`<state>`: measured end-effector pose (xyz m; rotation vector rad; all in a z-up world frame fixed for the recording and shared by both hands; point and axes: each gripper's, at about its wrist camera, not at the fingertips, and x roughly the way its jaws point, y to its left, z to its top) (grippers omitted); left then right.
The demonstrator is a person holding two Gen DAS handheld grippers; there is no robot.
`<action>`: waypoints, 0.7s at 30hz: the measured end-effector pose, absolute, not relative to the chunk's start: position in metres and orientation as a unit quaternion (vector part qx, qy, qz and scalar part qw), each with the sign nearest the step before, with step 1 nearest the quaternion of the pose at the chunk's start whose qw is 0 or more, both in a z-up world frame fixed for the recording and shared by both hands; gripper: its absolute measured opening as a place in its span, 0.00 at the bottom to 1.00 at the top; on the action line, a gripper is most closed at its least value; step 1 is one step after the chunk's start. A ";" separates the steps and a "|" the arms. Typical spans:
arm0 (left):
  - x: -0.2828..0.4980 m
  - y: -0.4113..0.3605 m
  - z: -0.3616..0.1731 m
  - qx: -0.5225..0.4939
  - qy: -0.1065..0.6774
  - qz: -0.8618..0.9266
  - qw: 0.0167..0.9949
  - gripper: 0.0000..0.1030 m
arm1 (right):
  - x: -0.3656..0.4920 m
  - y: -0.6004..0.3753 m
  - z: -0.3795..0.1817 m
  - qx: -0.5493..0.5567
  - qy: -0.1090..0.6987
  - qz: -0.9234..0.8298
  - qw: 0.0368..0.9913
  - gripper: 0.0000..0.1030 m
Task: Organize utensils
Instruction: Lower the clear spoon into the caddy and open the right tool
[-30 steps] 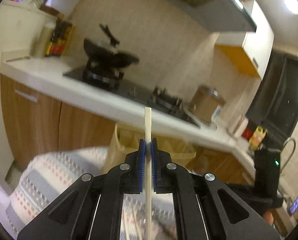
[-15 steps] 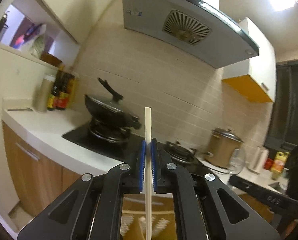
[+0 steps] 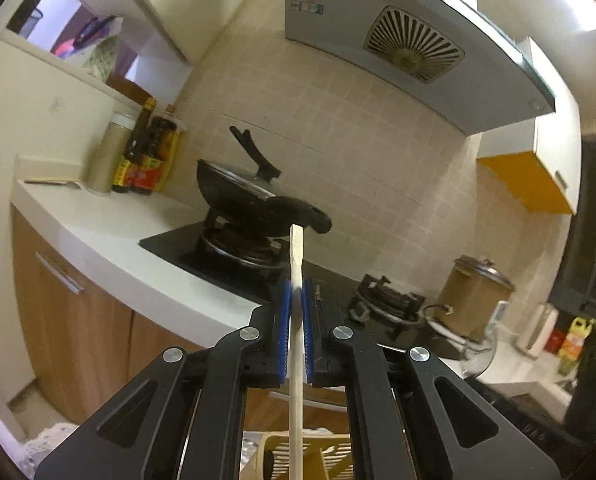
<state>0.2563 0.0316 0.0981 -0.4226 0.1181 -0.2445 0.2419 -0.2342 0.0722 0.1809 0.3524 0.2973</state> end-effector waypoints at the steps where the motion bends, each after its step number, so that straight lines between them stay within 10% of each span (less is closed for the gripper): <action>1: 0.256 0.034 0.101 -0.214 0.058 -0.130 0.966 0.03 | 0.240 -0.233 0.073 0.086 0.171 0.147 0.970 0.01; 21: 0.261 0.027 0.110 -0.178 0.047 -0.182 0.966 0.04 | 0.239 -0.226 0.057 0.061 0.187 0.143 0.970 0.02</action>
